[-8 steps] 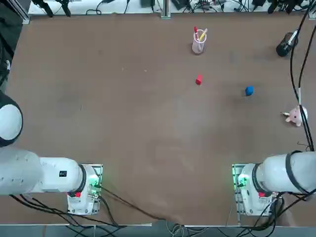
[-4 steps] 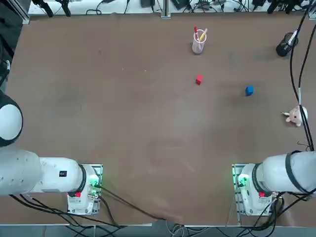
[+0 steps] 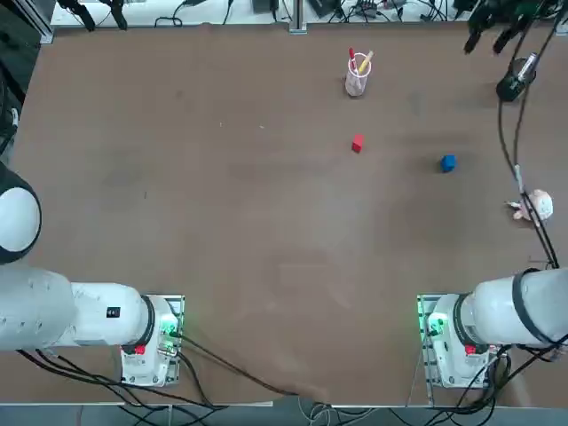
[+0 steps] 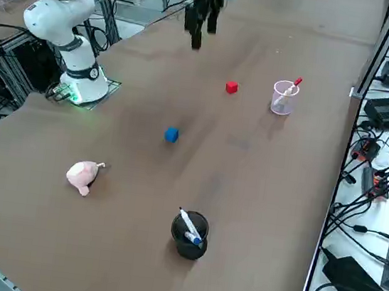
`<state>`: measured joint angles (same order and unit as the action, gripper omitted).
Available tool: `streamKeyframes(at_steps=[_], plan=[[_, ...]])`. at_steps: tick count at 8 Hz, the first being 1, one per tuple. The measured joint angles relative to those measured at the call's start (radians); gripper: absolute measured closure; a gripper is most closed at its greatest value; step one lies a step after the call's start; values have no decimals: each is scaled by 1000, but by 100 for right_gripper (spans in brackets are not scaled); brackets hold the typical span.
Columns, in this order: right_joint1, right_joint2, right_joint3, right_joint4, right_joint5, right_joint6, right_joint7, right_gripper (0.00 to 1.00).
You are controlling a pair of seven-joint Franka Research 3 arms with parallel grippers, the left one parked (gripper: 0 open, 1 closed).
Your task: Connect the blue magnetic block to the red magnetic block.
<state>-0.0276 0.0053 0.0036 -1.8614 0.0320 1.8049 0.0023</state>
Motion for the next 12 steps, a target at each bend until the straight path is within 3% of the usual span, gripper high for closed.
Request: streamKeyframes(at_steps=[5,9,12], plan=[[-50,1,-9,-424,-2,406,0,0],[-81,33,-9,-589,-2,625,3,0],[-96,131,-10,-613,-2,744,5,1]])
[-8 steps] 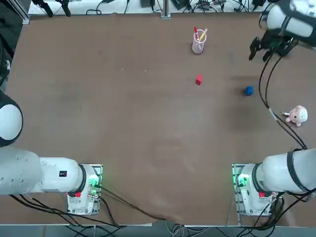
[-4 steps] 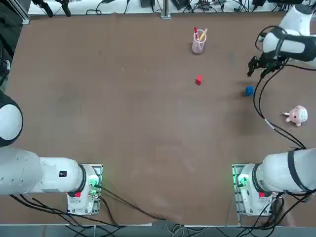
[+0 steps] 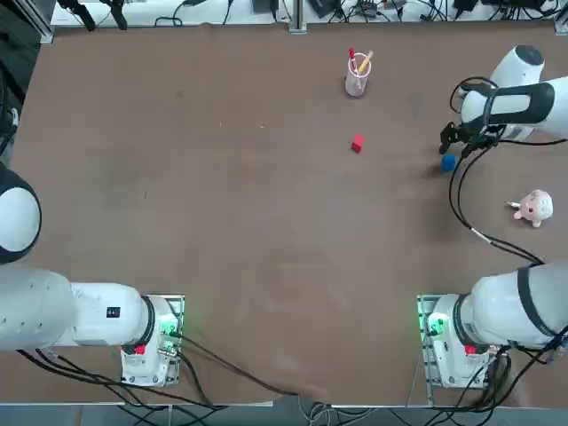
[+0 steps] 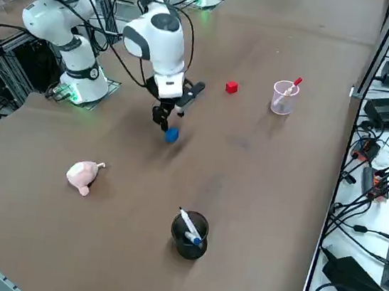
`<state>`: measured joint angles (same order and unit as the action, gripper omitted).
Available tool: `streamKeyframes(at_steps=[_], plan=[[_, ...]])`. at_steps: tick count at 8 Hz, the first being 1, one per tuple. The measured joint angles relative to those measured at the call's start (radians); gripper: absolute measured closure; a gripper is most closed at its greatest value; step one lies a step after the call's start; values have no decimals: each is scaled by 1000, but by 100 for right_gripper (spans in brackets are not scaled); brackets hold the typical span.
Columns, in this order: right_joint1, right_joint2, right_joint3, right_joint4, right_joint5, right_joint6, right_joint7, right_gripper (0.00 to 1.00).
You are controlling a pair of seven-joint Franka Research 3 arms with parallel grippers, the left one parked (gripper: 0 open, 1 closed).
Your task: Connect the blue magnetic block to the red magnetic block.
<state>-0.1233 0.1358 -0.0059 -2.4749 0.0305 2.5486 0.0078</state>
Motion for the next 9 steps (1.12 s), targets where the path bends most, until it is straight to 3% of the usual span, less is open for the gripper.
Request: streamKeyframes(at_steps=[5,6,8,9], plan=[[-17,89,0,2,0,86,1,9],[-17,98,0,2,0,98,1,15],[-17,105,0,6,0,104,1,52],[-17,105,1,14,0,104,1,52]])
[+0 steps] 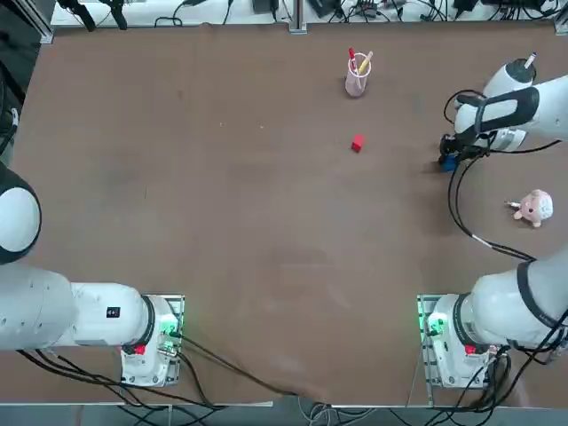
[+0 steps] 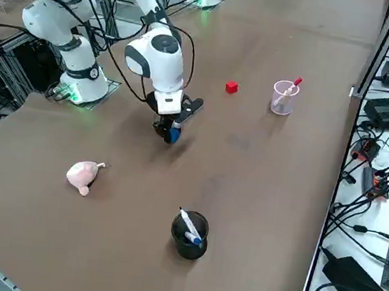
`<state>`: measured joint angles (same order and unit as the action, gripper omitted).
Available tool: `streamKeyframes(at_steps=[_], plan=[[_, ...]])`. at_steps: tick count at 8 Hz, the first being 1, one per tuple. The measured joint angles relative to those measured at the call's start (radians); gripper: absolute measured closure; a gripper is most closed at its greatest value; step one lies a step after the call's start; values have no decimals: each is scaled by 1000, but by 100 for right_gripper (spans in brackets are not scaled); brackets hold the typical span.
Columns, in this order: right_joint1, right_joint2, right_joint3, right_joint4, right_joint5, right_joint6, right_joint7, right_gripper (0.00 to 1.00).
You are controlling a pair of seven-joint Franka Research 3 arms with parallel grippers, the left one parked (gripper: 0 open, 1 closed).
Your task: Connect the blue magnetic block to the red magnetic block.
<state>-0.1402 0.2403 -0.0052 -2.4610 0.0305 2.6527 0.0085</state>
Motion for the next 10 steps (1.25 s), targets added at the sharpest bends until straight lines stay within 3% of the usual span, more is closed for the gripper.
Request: streamKeyframes(at_steps=[7,10], plan=[[61,3,19,104,2,-26,0,52],[69,61,18,158,3,-34,0,52]])
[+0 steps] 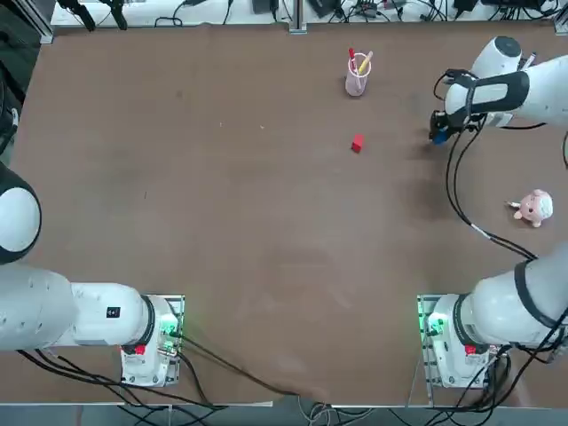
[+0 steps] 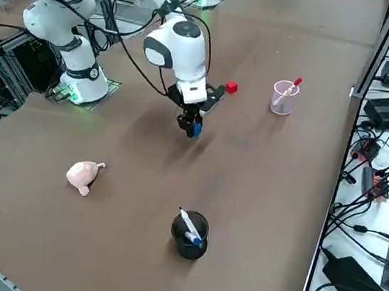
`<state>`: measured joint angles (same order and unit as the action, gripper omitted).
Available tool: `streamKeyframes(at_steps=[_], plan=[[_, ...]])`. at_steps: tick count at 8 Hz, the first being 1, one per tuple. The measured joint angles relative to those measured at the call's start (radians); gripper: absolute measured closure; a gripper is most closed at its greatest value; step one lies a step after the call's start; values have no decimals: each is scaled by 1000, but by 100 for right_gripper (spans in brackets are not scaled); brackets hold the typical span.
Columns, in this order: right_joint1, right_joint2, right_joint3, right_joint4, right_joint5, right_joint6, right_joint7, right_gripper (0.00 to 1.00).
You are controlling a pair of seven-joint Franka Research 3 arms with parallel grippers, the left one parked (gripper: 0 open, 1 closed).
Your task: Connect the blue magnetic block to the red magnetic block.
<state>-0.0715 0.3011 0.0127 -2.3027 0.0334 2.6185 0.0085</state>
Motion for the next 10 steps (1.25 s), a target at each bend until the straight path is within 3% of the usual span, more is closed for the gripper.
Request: streamKeyframes(at_steps=[4,7,10], plan=[[0,70,0,69,0,-22,0,51],[1,74,0,139,0,-148,0,4],[13,28,1,280,0,-431,0,0]])
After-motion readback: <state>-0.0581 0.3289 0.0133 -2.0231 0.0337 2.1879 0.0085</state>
